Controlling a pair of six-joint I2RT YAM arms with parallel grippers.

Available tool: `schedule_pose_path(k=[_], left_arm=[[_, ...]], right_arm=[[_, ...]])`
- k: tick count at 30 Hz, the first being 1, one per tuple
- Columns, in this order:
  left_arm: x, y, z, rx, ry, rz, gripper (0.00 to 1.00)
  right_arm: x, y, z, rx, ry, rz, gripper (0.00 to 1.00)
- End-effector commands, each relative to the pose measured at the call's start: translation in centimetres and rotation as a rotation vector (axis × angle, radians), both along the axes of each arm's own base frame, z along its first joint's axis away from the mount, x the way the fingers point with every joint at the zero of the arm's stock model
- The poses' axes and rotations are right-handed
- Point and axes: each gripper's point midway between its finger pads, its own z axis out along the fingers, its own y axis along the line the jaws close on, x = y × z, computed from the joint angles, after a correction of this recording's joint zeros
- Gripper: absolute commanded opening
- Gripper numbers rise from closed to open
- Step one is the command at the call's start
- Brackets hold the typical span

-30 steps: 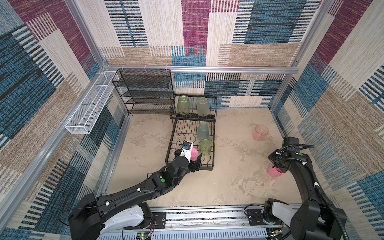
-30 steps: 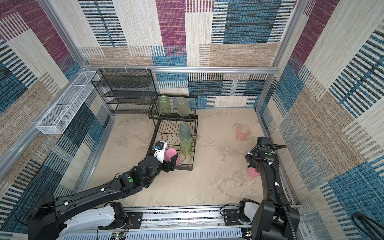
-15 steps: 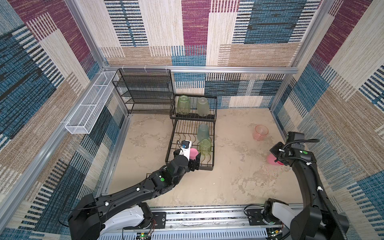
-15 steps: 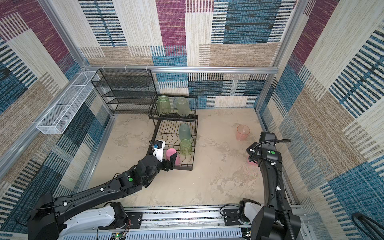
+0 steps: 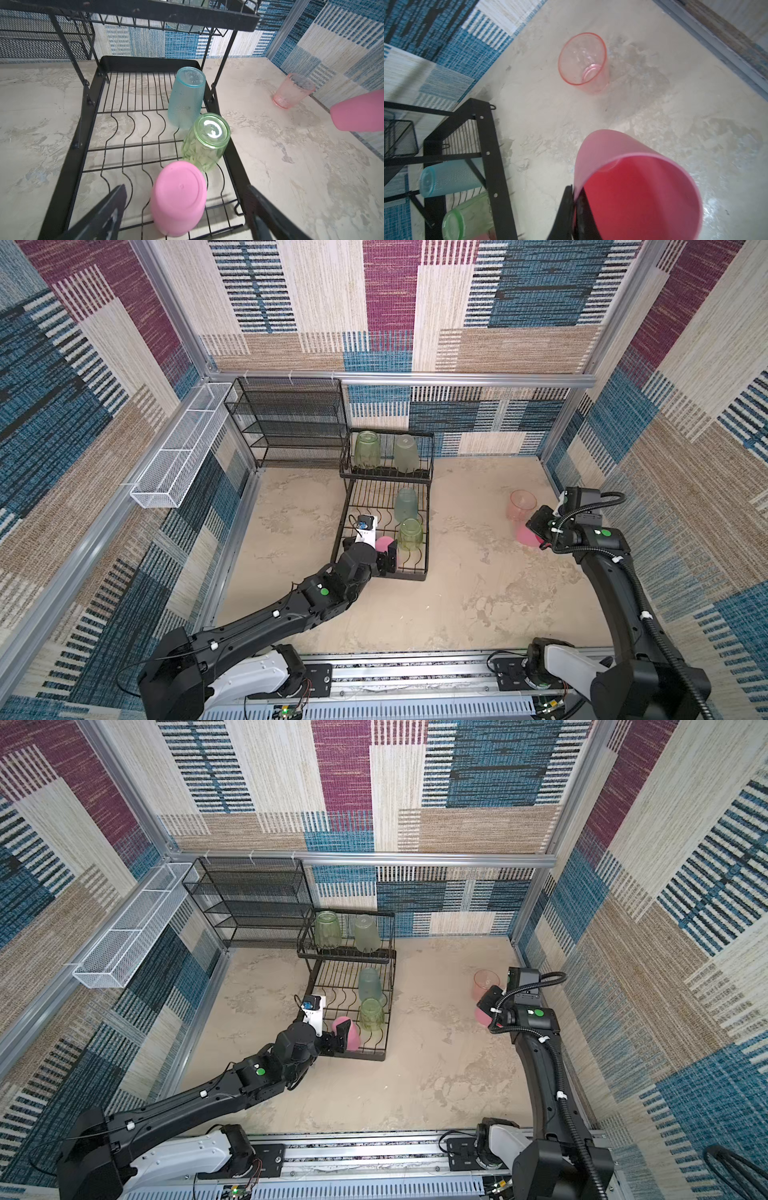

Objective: Load the cups into the dish rack
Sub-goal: 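Open and withdraw the left gripper while the right lifts the pink cup, then carry the pink cup toward the rack with the right while the left reaches to it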

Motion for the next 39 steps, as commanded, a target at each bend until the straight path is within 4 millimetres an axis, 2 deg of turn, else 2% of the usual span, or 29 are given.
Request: schedule_pose_path(k=[1, 4, 8, 12, 17, 21, 31, 39], left_arm=[[0.1, 0.8, 0.3, -0.014, 0.025, 0.039, 0.92], [0.3, 1.5, 0.9, -0.022, 0.034, 0.063, 0.92], [0.7, 2.9, 1.4, -0.032, 0.057, 0.106, 0.93], [1.2, 4.2, 2.1, -0.068, 0.098, 0.141, 0.93], [1.6, 5.1, 3.2, -0.142, 0.149, 0.158, 0.93], [1.6, 5.5, 4.4, -0.203, 0.196, 0.157, 0.94], [2.7, 5.6, 7.2, -0.414, 0.306, 0.156, 0.95], [5.0, 6.1, 6.8, -0.73, 0.436, 0.175, 0.96]], right_arm=[[2.0, 1.9, 2.5, -0.021, -0.09, 0.086, 0.0], [3.5, 4.3, 4.6, -0.066, -0.132, 0.167, 0.0], [5.2, 8.5, 8.4, -0.114, -0.231, 0.29, 0.0], [5.8, 13.0, 12.4, -0.137, -0.362, 0.421, 0.01], [4.8, 18.2, 16.4, -0.116, -0.536, 0.618, 0.02], [2.7, 21.0, 18.9, -0.077, -0.665, 0.739, 0.03], [-1.6, 25.7, 20.7, -0.02, -0.837, 0.978, 0.02], [-3.1, 28.8, 19.6, 0.024, -0.939, 1.077, 0.01]])
